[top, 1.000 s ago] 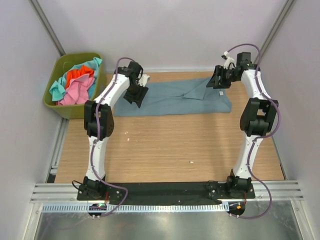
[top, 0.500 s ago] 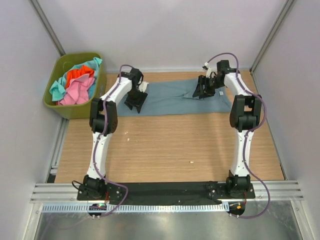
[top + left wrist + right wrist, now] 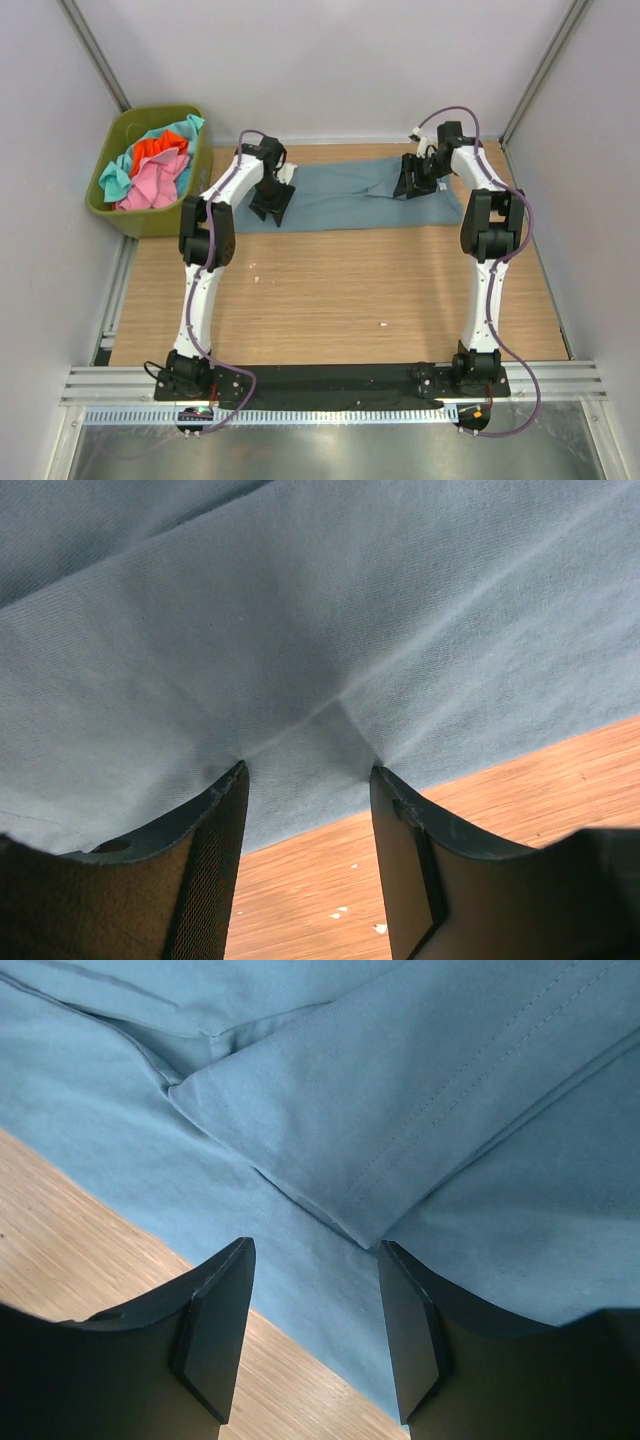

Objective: Fold and stack the t-shirts
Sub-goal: Fold the tshirt

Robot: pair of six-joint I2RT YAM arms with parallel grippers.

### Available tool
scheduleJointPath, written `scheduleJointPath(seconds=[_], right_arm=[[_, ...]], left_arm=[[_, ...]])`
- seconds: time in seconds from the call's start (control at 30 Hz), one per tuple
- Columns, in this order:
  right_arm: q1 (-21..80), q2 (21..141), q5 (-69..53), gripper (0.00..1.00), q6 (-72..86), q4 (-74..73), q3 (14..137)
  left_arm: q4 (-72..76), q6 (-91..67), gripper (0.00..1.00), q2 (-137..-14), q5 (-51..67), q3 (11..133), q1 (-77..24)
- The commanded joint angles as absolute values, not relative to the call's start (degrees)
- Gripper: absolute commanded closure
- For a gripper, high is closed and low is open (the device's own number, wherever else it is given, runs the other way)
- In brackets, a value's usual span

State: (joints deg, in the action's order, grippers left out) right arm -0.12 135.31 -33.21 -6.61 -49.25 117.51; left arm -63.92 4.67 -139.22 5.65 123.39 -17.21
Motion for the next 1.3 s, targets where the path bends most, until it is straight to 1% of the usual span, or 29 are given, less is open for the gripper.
scheduleJointPath(seconds=[0.0, 0.27, 0.33, 0.37, 0.43, 0.5, 0.53, 0.6, 0.63, 0.7, 0.73, 0.87, 1.03, 1.17, 1.2, 1.27], right_arm=[[0.00, 135.09, -31.91, 0.42, -7.91, -49.39, 119.88], [0.00, 136.93, -31.03, 0.43, -8.44, -49.40, 119.88], [0.00, 137.28, -30.85, 0.43, -8.44, -49.13, 120.41], [0.00, 137.63, -30.94, 0.45, -8.44, -49.39, 120.67], [0.00, 137.90, -31.03, 0.51, -8.61, -49.31, 121.29], [0.00, 137.90, -31.03, 0.54, -8.44, -48.87, 121.64], [0.00, 137.81, -31.11, 0.62, -8.44, -48.87, 121.81], [0.00, 137.81, -31.11, 0.70, -8.44, -48.69, 122.17], [0.00, 137.81, -31.11, 0.78, -8.44, -48.60, 122.25], [0.00, 137.90, -31.20, 0.84, -8.44, -48.52, 122.87], [0.00, 137.81, -31.20, 0.89, -8.35, -48.43, 123.13], [0.00, 138.25, -31.29, 0.97, -7.65, -47.46, 126.72], [2.19, 143.07, -31.38, 0.99, -5.98, -45.27, 134.89], [4.13, 147.39, -31.64, 0.99, -4.92, -42.63, 144.39], [4.74, 147.83, -31.21, 0.91, -4.49, -42.02, 145.45], [6.06, 147.31, -29.10, 0.91, -5.01, -40.87, 147.56]], left_arm=[[-63.90, 3.87, 0.47, -136.94, 7.38, 124.36, -17.05], [-63.54, 4.57, 0.47, -137.19, 4.75, 126.38, -16.96], [-63.72, 4.57, 0.47, -137.63, 4.66, 126.47, -16.70], [-63.72, 4.57, 0.48, -137.72, 4.57, 126.39, -16.79], [-63.72, 4.57, 0.48, -137.72, 4.48, 126.21, -16.70], [-63.55, 4.57, 0.48, -137.72, 4.66, 126.04, -16.61], [-63.54, 4.57, 0.48, -137.72, 4.66, 125.95, -16.61], [-63.63, 4.48, 0.48, -137.90, 4.75, 125.95, -16.52], [-63.55, 4.48, 0.48, -137.99, 4.83, 125.95, -16.52], [-63.46, 4.39, 0.48, -138.08, 4.83, 125.95, -16.61], [-63.54, 4.39, 0.48, -138.16, 4.83, 125.95, -16.61], [-63.63, 4.39, 0.48, -138.34, 4.75, 125.60, -16.52], [-63.55, 4.66, 0.48, -137.64, 4.40, 124.28, -16.52], [-63.55, 4.92, 0.48, -136.67, 3.96, 122.52, -16.61], [-63.63, 4.92, 0.48, -136.15, 3.78, 122.08, -16.61], [-63.63, 5.10, 0.48, -135.62, 3.43, 121.29, -16.52]])
